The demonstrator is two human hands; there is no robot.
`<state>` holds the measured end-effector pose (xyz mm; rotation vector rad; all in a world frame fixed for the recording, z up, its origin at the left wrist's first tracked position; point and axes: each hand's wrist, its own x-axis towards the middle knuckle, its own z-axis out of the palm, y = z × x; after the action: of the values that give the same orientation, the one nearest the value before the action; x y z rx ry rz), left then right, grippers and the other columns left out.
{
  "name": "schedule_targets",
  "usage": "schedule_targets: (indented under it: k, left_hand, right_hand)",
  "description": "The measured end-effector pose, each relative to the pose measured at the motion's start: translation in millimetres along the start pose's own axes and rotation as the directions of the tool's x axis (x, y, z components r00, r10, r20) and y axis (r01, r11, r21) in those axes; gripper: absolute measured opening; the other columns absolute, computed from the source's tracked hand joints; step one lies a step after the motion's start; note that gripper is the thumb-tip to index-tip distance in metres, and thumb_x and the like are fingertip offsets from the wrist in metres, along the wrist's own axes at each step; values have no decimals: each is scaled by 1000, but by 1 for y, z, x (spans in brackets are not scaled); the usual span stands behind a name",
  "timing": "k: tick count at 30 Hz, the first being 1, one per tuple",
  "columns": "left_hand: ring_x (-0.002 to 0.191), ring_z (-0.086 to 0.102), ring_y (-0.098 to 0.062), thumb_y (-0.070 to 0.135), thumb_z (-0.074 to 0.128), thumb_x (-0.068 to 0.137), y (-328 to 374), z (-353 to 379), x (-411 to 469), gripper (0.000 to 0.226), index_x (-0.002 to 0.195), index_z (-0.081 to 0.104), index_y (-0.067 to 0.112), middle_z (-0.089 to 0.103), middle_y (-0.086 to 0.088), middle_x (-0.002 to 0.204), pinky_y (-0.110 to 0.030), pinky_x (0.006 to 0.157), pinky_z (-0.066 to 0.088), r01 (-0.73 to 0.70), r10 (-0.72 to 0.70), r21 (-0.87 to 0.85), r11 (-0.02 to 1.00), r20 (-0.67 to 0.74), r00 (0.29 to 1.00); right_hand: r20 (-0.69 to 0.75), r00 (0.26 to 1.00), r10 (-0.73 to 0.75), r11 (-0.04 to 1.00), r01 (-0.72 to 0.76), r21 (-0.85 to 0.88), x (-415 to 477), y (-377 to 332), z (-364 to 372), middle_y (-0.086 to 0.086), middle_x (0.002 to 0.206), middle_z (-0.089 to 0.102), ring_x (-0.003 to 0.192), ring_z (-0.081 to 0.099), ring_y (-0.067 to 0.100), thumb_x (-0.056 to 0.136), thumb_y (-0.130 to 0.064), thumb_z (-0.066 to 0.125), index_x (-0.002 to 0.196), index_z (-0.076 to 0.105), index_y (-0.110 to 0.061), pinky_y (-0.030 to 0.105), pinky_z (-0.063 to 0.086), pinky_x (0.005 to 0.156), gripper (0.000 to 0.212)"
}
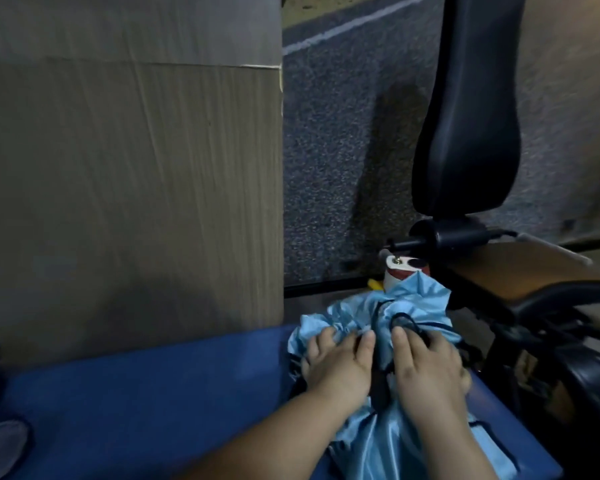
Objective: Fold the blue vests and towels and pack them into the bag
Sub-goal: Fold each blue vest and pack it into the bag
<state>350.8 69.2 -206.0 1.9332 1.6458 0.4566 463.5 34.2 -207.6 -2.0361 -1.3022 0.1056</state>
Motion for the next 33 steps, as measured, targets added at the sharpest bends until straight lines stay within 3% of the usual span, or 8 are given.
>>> schedule_targets:
  k: [2,4,7,9,12,16,23,33]
  left_hand:
    - [144,7,-24,70,6,90,-8,9,5,70,132,50,36,15,5,157,-44,116,9,-17,23,116,993,-48,999]
    - [145,2,-24,75,-6,77,-12,15,9,86,124,54,35,6,8,159,-46,117,6,-59,74,164,985,-90,993]
    - [148,7,-21,77,3,83,-13,19,17,79,109,56,25,-3,7,162,-36,119,12,-138,137,-13,990,-73,988]
    - [146,20,-16,61,22,95,-14,21,19,62,131,49,19,12,2,163,-27,116,19,-193,190,-173,966,-30,981]
    - [138,37,-15,47,33,101,-18,24,18,50,150,23,37,35,4,154,-30,114,31,-202,210,-258,945,3,978]
    - [149,11,-10,42,19,104,-21,21,18,49,153,23,33,18,6,162,-36,122,4,-181,183,-25,983,105,978]
    - [148,1,-16,66,8,94,-41,5,5,59,147,28,49,1,22,161,-48,118,0,-164,153,87,983,120,981]
    - [139,19,-10,64,10,95,-123,-91,-58,60,140,42,40,37,21,146,-40,113,11,-9,12,32,999,-90,996]
  right_hand:
    - [-4,999,48,991,-48,-123,5,0,0,-1,142,36,136,23,21,96,-58,22,122,60,-43,47,17,114,49]
    - [-53,996,70,975,-80,-208,-5,7,3,-3,138,37,133,22,18,96,-56,35,112,67,-42,46,16,112,38]
    - [-313,950,-11,992,-29,-124,-2,5,-2,6,118,51,121,33,28,77,-40,78,84,75,-26,52,25,100,16]
    - [-436,897,-76,997,58,-55,2,10,-3,13,114,53,119,38,32,65,-30,88,81,69,-17,57,29,96,29]
    - [-208,956,-204,979,198,-52,0,7,2,4,148,37,140,27,27,83,-60,54,125,54,-31,61,21,110,51]
    - [268,956,-121,961,181,-210,2,11,9,-20,162,1,150,-13,15,69,-84,-16,150,13,-52,55,-5,117,92]
    - [367,930,-24,946,140,-293,0,1,5,-17,162,9,150,-9,15,69,-76,-13,150,22,-48,58,-5,117,93]
    - [286,957,38,901,91,-423,-21,-40,-6,-12,156,25,145,20,17,75,-88,23,141,35,-49,61,14,115,78]
